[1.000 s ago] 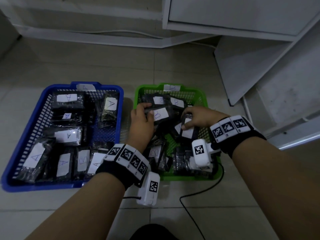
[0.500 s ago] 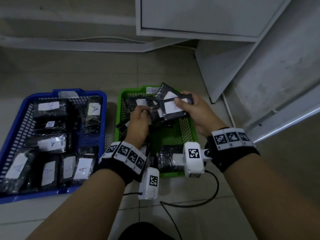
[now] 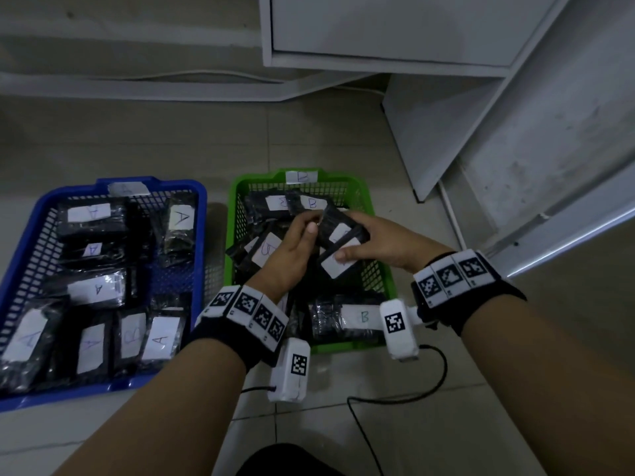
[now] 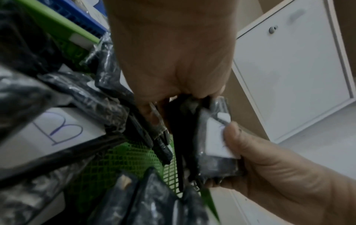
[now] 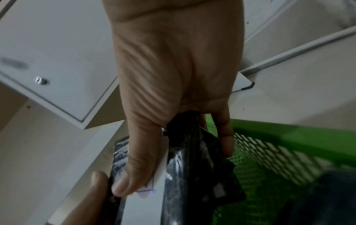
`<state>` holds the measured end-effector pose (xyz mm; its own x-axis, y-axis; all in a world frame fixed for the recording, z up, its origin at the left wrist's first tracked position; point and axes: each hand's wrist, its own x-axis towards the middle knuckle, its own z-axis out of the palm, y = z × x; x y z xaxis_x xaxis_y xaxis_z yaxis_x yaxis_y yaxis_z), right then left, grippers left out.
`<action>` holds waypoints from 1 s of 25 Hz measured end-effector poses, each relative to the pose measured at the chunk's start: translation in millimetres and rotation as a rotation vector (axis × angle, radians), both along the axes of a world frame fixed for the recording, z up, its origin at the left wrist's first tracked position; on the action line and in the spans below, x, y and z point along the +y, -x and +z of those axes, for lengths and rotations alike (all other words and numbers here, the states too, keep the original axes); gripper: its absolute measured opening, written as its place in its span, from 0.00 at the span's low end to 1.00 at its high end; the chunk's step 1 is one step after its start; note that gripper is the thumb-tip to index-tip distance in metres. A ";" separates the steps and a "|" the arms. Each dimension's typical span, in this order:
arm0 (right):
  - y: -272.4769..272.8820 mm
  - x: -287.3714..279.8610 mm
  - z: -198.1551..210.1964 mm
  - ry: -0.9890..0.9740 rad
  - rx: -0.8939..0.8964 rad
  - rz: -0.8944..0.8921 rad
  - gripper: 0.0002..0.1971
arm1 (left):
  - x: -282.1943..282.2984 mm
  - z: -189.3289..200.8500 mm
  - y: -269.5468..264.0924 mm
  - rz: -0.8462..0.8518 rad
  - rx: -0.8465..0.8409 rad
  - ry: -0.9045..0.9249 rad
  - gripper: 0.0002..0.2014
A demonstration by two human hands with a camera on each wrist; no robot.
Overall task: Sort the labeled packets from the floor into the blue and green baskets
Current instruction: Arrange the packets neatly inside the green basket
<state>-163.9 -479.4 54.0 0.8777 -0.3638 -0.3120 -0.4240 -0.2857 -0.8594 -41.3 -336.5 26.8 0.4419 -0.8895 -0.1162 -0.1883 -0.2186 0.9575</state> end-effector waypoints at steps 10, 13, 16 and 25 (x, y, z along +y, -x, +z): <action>-8.5 -1.5 -45.6 0.964 0.447 0.422 0.39 | -3.7 -27.6 1.7 -0.093 -0.016 -0.338 0.24; -13.2 -5.3 -39.5 0.982 0.663 0.501 0.39 | -3.8 -23.1 -0.9 -0.107 -0.018 -0.367 0.25; -16.0 -10.9 -33.7 0.893 0.677 0.479 0.33 | -3.9 -23.0 -5.1 -0.065 0.016 -0.358 0.24; -1.5 -11.4 -40.2 0.929 0.568 0.358 0.31 | -0.8 -20.9 -2.7 -0.195 -0.166 -0.468 0.24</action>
